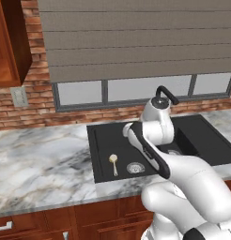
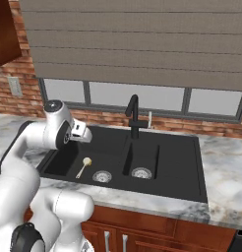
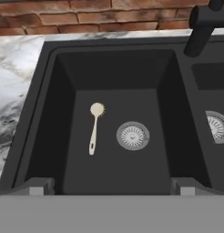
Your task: Pick up the sponge and dish brush from the sink, and place them back in the cabinet, and close the cabinet door.
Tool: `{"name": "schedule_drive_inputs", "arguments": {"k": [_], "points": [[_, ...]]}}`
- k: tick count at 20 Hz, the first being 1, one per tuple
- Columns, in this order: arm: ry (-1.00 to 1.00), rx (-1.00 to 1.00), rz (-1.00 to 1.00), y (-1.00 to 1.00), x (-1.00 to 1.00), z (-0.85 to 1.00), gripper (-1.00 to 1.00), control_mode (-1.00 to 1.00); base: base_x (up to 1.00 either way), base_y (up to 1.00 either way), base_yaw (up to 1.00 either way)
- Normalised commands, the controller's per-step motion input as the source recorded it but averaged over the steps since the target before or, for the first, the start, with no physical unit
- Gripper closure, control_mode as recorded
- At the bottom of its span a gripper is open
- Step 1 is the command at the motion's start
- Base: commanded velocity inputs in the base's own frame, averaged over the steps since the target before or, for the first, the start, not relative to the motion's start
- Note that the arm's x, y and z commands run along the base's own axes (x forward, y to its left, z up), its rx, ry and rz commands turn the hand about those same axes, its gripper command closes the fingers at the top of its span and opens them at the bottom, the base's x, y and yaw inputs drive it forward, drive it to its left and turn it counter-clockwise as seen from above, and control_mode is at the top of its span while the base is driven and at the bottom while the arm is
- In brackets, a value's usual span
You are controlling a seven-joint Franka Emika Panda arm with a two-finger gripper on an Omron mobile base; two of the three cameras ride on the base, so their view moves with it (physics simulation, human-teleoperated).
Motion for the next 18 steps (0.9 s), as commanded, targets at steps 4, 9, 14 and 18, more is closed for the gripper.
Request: {"name": "schedule_drive_inputs", "arguments": {"k": [4, 9, 14, 18], "points": [[0.05, 0.0, 0.0, 0.08, 0.13, -0.31, -1.0, -1.0, 0.0, 0.0, 0.0], [0.05, 0.0, 0.0, 0.13, 0.14, -0.31, -1.0, -1.0, 0.0, 0.0, 0.0], [0.03, 0.0, 0.0, 0.13, 0.14, -0.32, -1.0, -1.0, 0.0, 0.0, 0.0], [0.01, 0.0, 0.0, 0.08, 0.23, -0.29, -1.0, -1.0, 0.0, 0.0, 0.0]]}}
